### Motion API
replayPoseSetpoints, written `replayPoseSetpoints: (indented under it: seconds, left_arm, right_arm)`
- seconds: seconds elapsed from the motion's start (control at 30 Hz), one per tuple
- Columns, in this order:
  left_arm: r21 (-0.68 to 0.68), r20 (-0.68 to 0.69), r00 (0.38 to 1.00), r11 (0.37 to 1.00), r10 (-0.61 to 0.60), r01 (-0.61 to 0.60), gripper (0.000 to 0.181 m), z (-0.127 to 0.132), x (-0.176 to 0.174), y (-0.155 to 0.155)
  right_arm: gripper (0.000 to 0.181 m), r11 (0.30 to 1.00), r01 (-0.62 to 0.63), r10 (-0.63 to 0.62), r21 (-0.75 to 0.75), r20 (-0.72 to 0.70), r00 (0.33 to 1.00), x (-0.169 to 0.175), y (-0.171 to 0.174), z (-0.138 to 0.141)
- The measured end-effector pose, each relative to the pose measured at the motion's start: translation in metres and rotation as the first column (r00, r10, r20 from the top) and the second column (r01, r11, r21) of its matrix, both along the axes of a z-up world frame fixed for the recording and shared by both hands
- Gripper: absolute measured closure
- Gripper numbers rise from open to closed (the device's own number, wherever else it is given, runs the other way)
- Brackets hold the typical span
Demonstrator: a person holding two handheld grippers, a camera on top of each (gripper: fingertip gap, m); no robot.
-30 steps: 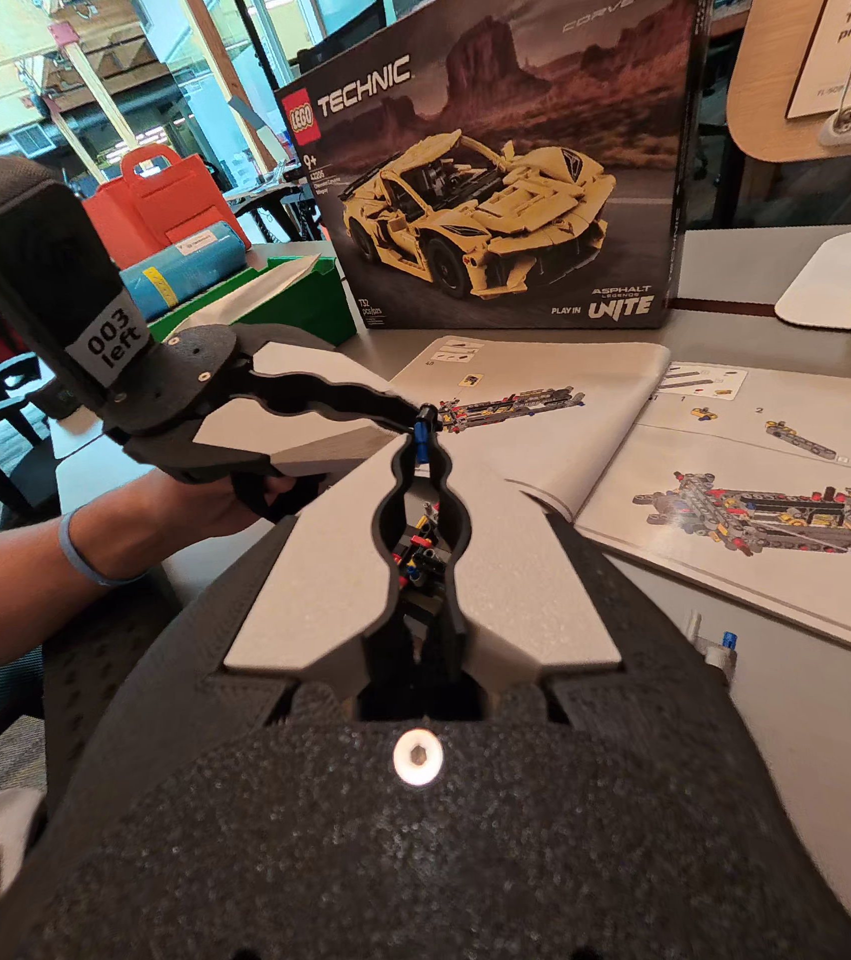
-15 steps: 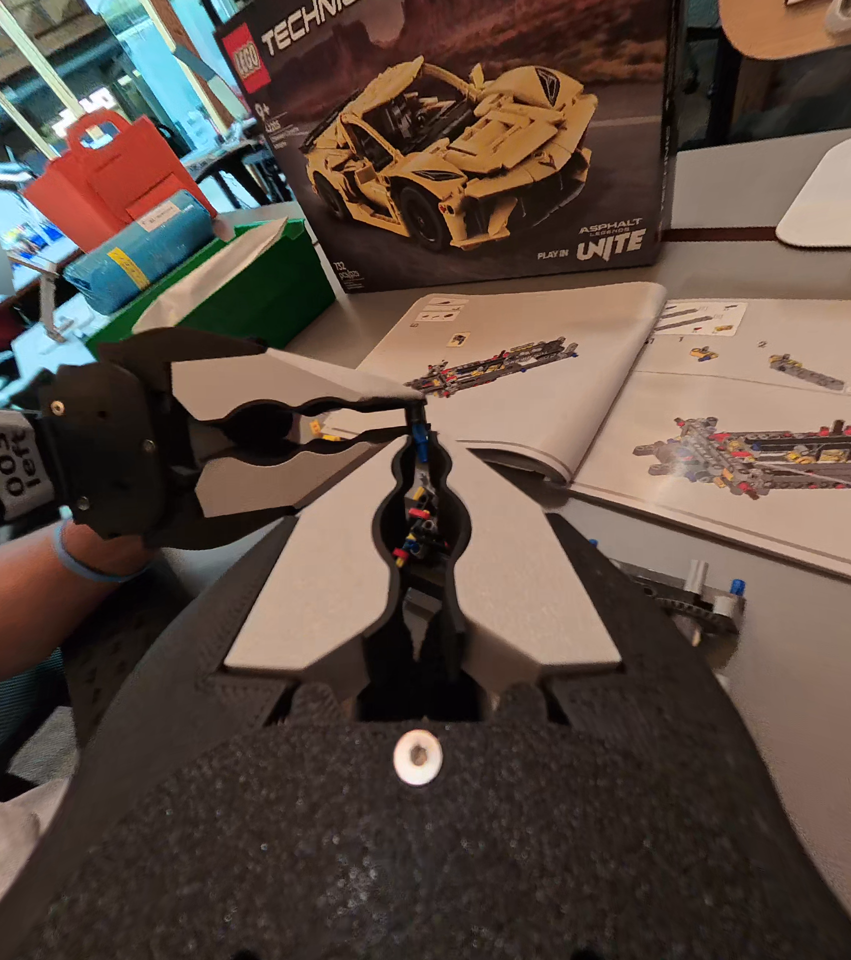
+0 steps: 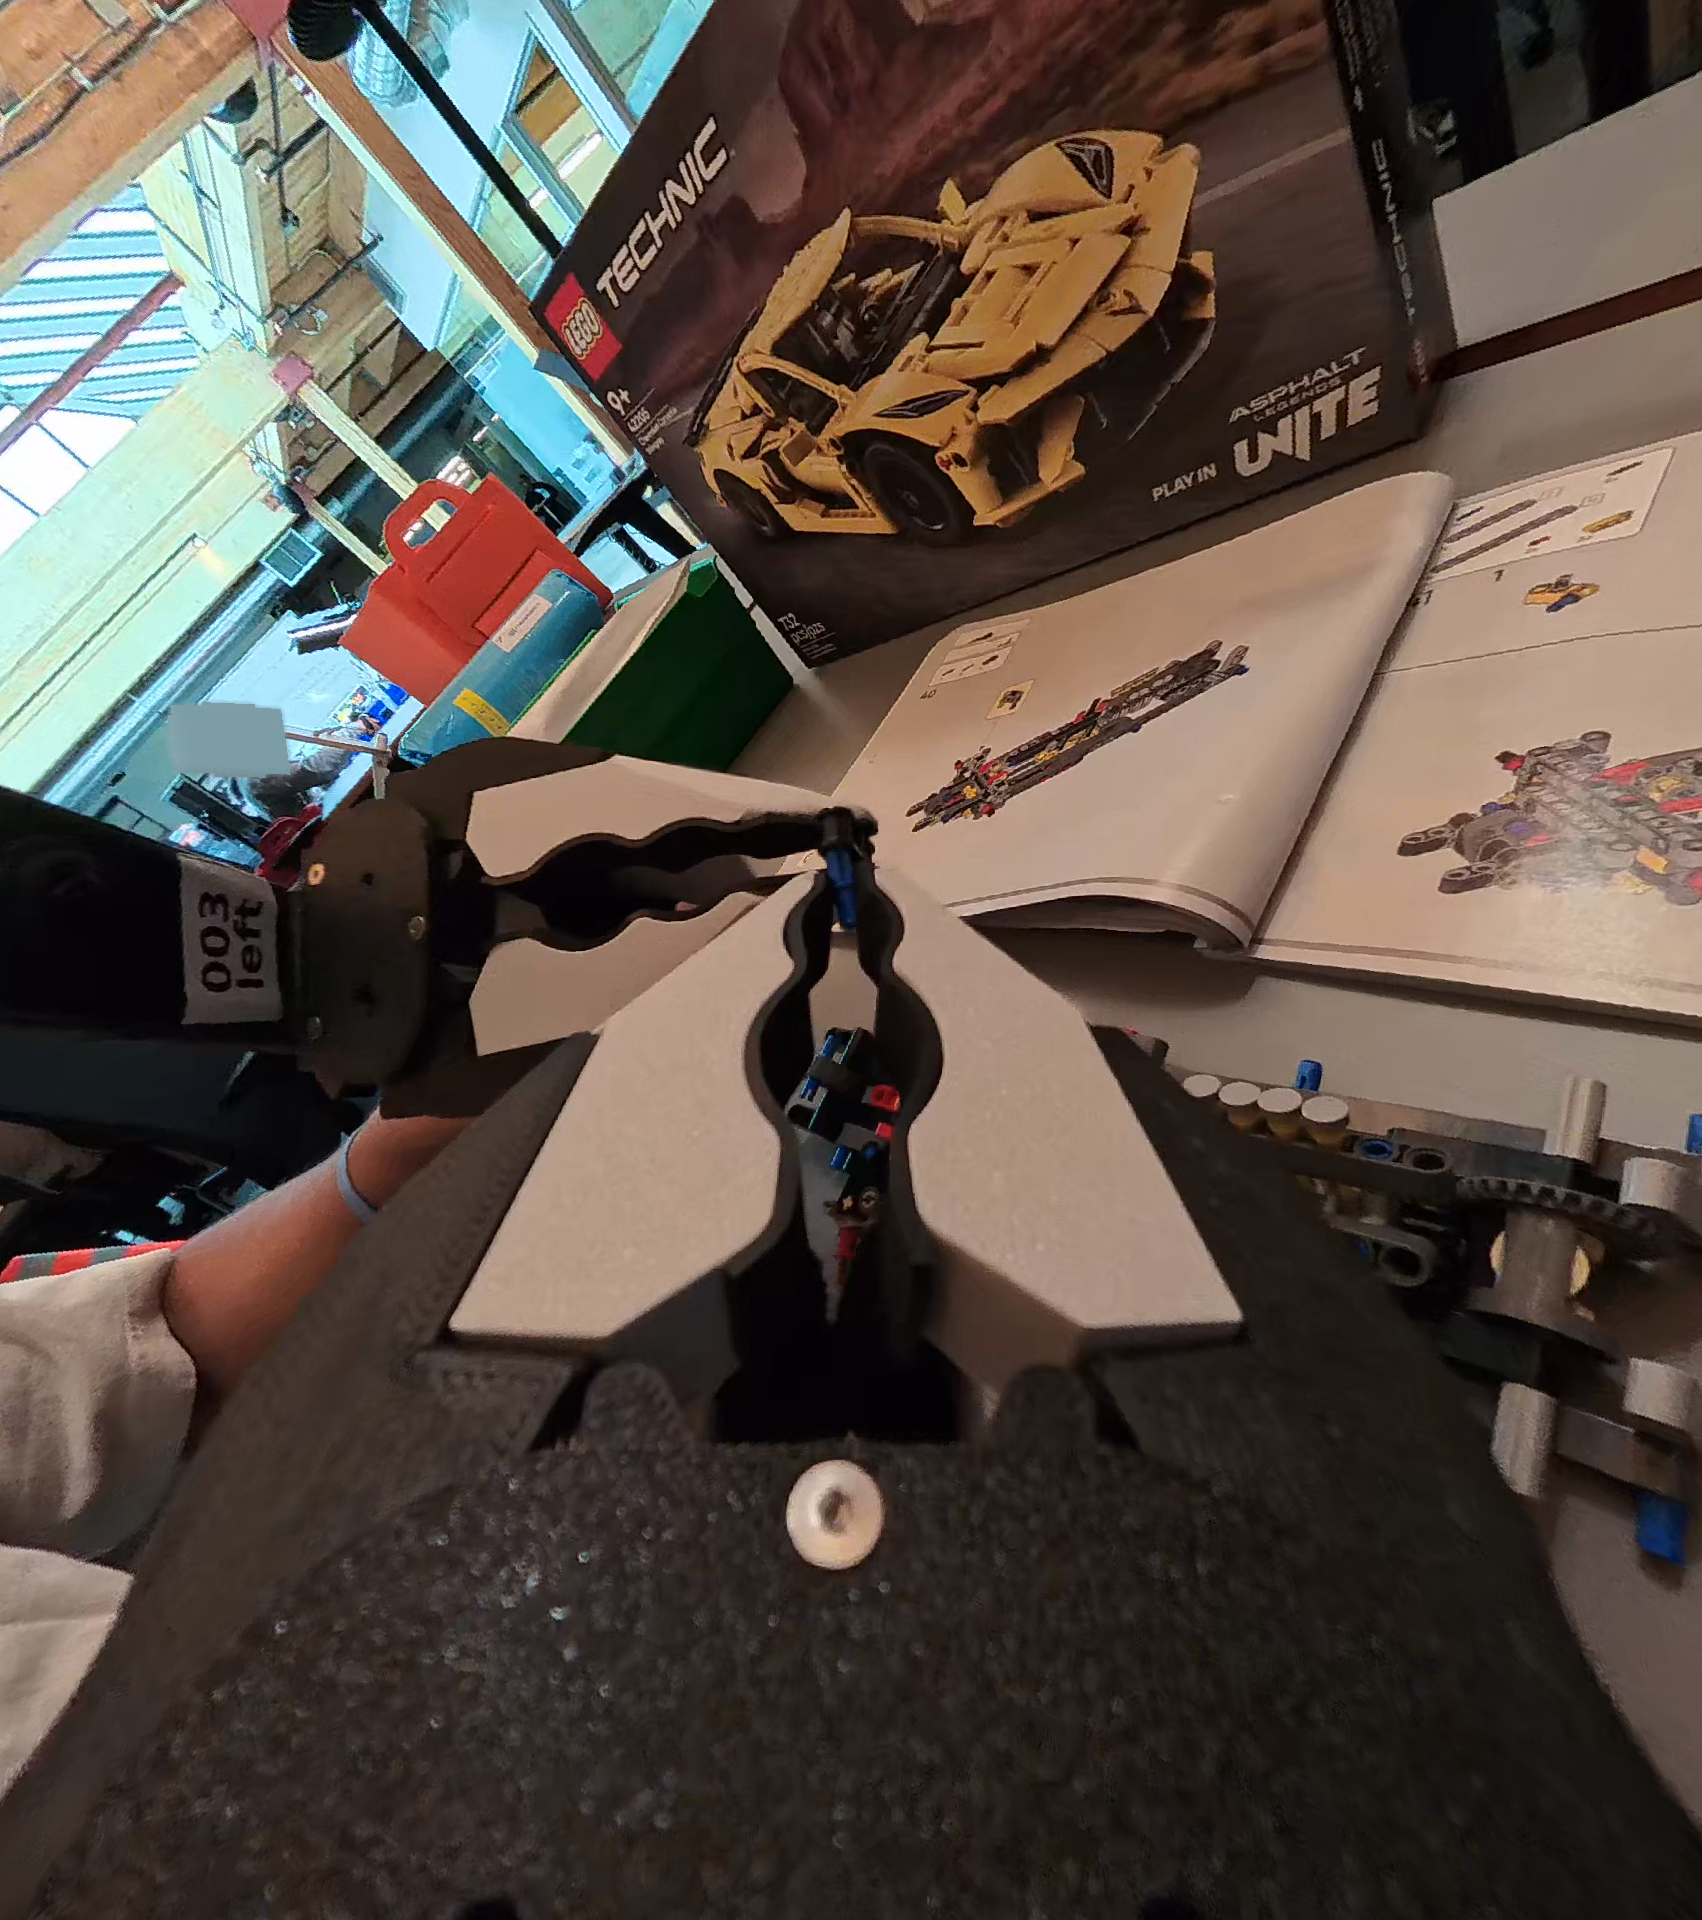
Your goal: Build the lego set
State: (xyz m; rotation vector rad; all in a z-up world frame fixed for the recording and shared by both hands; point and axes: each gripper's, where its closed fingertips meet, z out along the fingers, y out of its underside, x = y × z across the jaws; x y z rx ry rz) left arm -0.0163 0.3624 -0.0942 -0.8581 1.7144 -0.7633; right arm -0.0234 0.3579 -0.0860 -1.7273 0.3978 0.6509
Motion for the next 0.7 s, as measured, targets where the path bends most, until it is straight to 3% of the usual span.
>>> replayPoseSetpoints:
  seconds: [0.23,0.37,0.43,0.6,0.7]
  left_arm:
    - [-0.006,-0.019,1.000,1.000,-0.011,0.011,0.175,-0.003,-0.001,0.000]
    - [0.283,0.009,1.000,0.959,0.025,-0.027,0.175,-0.004,-0.002,0.002]
    - [0.310,-0.023,0.999,0.951,0.024,-0.016,0.175,-0.010,-0.003,0.002]
    - [0.202,-0.091,0.996,0.979,-0.013,0.032,0.175,-0.017,-0.005,0.000]
    - [0.296,-0.102,0.995,0.955,0.006,0.024,0.175,-0.021,-0.005,0.002]
  right_arm:
    - [0.179,1.000,-0.015,0.015,-0.020,-0.022,1.000,-0.001,0.001,-0.002]
    - [0.179,0.998,-0.051,0.047,-0.026,-0.119,0.992,-0.002,0.001,-0.007]
    - [0.179,0.998,-0.051,0.048,-0.034,-0.087,0.995,-0.003,0.001,-0.013]
    - [0.179,0.997,-0.002,0.013,-0.082,0.124,0.992,-0.004,0.001,-0.019]
    - [0.179,0.993,-0.008,0.018,-0.117,0.086,0.996,-0.004,0.002,-0.024]
